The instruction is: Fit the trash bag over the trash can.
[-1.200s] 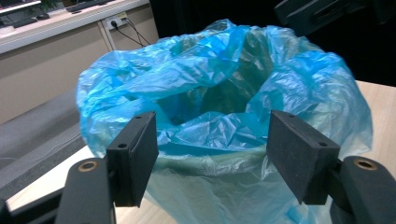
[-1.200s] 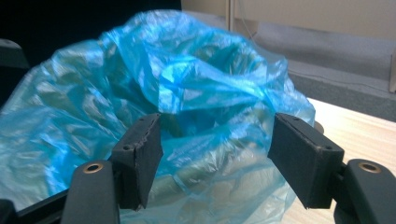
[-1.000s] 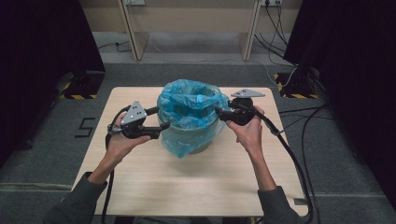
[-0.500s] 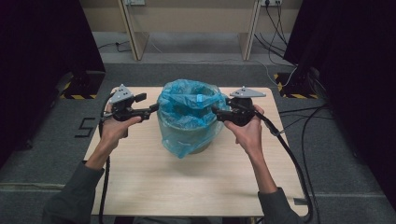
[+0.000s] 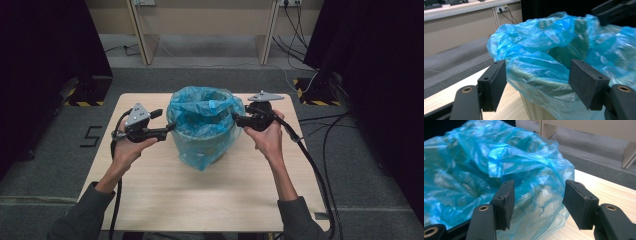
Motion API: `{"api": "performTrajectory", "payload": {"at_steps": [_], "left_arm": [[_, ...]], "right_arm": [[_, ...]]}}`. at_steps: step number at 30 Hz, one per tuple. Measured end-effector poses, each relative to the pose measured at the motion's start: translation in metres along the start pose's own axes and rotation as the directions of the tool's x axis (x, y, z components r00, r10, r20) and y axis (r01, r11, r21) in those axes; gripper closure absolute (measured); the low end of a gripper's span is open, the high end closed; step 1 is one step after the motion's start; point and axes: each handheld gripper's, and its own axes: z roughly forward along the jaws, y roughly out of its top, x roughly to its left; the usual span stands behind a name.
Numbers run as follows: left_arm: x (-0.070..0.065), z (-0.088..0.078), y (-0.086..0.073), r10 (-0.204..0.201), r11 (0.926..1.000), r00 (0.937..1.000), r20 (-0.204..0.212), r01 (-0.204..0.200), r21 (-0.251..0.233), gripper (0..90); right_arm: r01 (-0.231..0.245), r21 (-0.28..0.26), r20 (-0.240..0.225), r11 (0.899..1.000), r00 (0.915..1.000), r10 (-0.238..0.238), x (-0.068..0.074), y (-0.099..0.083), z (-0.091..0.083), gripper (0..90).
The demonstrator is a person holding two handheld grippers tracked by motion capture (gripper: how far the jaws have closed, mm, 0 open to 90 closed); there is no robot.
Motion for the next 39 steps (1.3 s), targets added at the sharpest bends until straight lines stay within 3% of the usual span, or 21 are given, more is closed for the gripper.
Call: {"api": "performTrajectory", "payload": {"at_steps": [5, 10, 13, 15, 18, 20, 22, 26, 28, 32, 33, 35, 39], "left_arm": [[-0.021, -0.002, 0.002, 0.032, 0.9995, 0.9994, 0.012, -0.032, -0.008, 29.2], [-0.031, -0.001, 0.004, 0.079, 0.9967, 0.9968, -0.008, -0.079, -0.015, 28.1], [-0.038, -0.001, 0.003, 0.067, 0.9976, 0.9977, -0.008, -0.067, -0.018, 28.1], [-0.040, -0.001, 0.003, 0.071, 0.9972, 0.9975, -0.010, -0.071, -0.022, 28.1], [-0.042, -0.002, 0.003, 0.071, 0.9972, 0.9975, -0.004, -0.071, -0.023, 28.0], [-0.042, -0.003, 0.003, 0.071, 0.9973, 0.9975, 0.005, -0.071, -0.019, 27.5], [-0.041, -0.004, 0.003, 0.079, 0.9966, 0.9968, 0.006, -0.079, -0.023, 25.4], [-0.030, -0.008, 0.006, 0.034, 0.9988, 0.9994, 0.005, -0.033, -0.037, 24.6], [-0.014, -0.009, 0.011, 0.020, 0.9988, 0.9995, -0.024, -0.021, -0.044, 24.4], [0.001, -0.004, 0.017, 0.004, 0.9997, 0.9993, -0.037, -0.004, -0.024, 24.3], [0.009, 0.001, 0.020, -0.004, 1.0000, 0.9994, -0.034, 0.005, 0.006, 24.2], [0.017, 0.008, 0.022, -0.006, 0.9998, 0.9995, -0.031, 0.007, 0.019, 24.4], [0.025, 0.025, 0.029, -0.008, 0.9986, 0.9996, 0.027, 0.006, 0.053, 29.1]], "right_arm": [[-0.004, 0.013, -0.001, 1.000, 1.0000, 0.004, -0.013, 0.009, 0.012, 42.3], [0.005, -0.004, 0.011, 1.000, 0.9999, -0.005, -0.009, 0.016, 0.007, 38.6], [0.021, -0.047, -0.018, 0.999, 0.9996, -0.022, 0.016, 0.016, -0.012, 35.8], [0.027, -0.047, -0.038, 0.999, 0.9989, -0.028, 0.031, 0.012, -0.020, 33.8], [0.037, -0.047, -0.032, 0.998, 0.9987, -0.039, 0.042, 0.007, -0.024, 32.8], [0.052, -0.035, 0.001, 0.998, 0.9987, -0.052, 0.049, 0.002, -0.024, 31.5], [0.058, -0.015, 0.005, 0.998, 0.9983, -0.058, 0.051, -0.004, -0.022, 31.4], [0.040, -0.001, -0.001, 0.999, 0.9992, -0.040, 0.043, -0.011, -0.019, 34.3], [0.012, -0.015, -0.020, 1.000, 0.9997, -0.012, 0.031, -0.014, -0.021, 41.4], [-0.006, -0.014, -0.016, 1.000, 0.9999, 0.006, 0.020, -0.011, -0.020, 42.4], [-0.010, -0.010, -0.013, 1.000, 0.9999, 0.010, 0.012, -0.008, -0.018, 42.3], [-0.032, -0.006, -0.032, 0.999, 0.9990, 0.032, 0.004, -0.007, -0.015, 41.4], [-0.036, -0.013, -0.043, 0.999, 0.9984, 0.036, 0.001, -0.008, -0.014, 41.3]]}}
